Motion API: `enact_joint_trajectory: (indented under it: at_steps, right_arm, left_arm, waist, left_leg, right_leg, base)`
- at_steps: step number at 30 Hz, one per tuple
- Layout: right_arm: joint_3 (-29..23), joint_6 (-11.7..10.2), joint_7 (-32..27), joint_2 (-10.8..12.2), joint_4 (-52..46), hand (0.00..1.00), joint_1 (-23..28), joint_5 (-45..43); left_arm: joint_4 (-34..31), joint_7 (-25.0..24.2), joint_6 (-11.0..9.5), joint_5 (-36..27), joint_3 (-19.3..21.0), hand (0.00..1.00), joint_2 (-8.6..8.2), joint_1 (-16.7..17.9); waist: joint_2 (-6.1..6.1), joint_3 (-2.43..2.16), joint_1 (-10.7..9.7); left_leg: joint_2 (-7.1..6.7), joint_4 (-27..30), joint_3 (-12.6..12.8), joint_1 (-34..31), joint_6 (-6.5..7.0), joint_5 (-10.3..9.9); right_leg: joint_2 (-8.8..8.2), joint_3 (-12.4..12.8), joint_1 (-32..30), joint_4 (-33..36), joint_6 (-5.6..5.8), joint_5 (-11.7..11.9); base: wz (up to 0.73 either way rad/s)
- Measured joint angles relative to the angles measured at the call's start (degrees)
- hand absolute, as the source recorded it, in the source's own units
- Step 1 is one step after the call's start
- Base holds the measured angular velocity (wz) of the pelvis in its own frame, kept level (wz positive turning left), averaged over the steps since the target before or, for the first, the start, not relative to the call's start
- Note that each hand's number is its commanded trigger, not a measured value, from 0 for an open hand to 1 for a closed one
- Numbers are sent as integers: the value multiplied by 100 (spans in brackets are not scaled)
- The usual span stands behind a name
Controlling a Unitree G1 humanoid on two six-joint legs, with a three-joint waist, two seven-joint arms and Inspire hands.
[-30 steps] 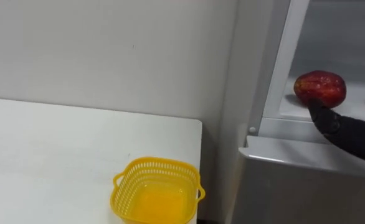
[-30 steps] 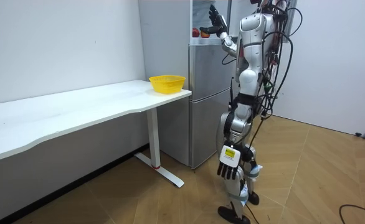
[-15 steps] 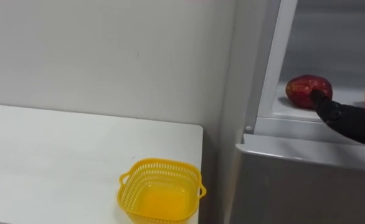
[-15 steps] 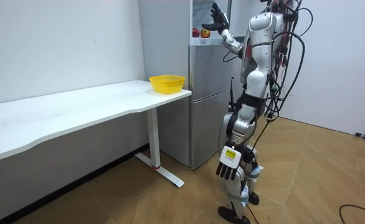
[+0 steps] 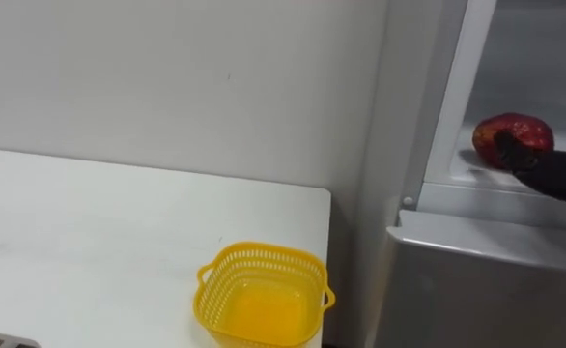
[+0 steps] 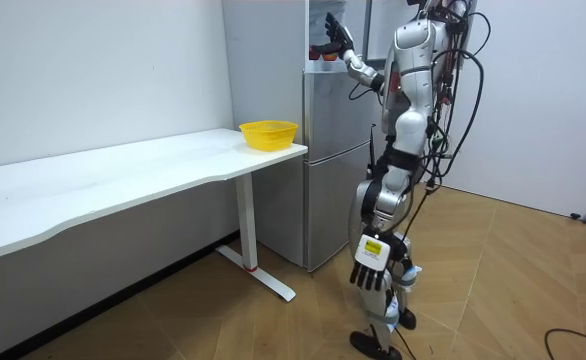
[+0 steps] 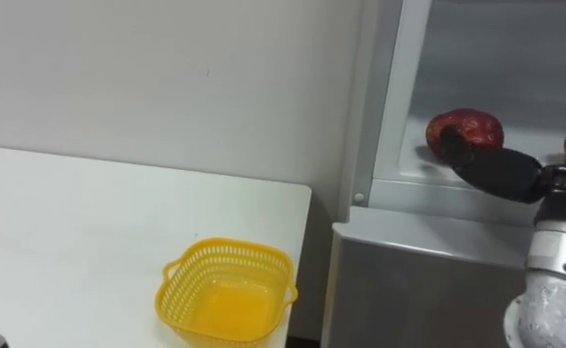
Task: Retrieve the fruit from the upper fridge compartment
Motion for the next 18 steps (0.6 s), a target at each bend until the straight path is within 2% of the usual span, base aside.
enact_joint_trajectory:
  at_steps: [3, 8, 12, 16, 18]
  right_arm:
    - [0, 102, 29, -86, 355, 0, -237, 21]
    - [1, 251, 183, -303, 619, 0, -547, 18]
    - [15, 335, 342, -484, 674, 0, -647, 63]
    - [18, 387, 491, -496, 694, 0, -702, 88]
    - [21, 492, 622, -496, 694, 0, -717, 67]
  left_arm:
    - [1, 1, 98, 9, 2, 0, 0, -18]
    - [-3, 4, 134, 13, 4, 0, 0, -31]
    - [-3, -3, 224, 14, -2, 0, 27, -47]
    - [-3, -24, 229, 13, -4, 0, 48, -55]
    - [-19, -51, 273, 13, -2, 0, 68, -52]
  waist:
    - [-17, -5, 7]
    - [-44, -9, 2]
    - [-108, -36, 14]
    - [-161, -34, 15]
    - [-201, -30, 12]
  left_leg:
    - [0, 2, 0, -6, 0, 0]
    - [-2, 12, 0, -14, -2, 3]
    - [-2, 13, -7, -22, -7, 13]
    - [-5, 15, -6, -24, -6, 16]
    - [-7, 46, -2, -47, -4, 17]
  right_leg:
    - [-4, -16, 0, 2, 0, 0]
    - [-9, -30, -3, 4, 0, 0]
    - [-6, -34, 12, 9, 0, 0]
    - [-14, -54, 19, 16, 0, 0]
    - [-16, -62, 16, 16, 0, 0]
  base:
    - [0]
    - [0]
    - [0]
    - [0]
    - [0]
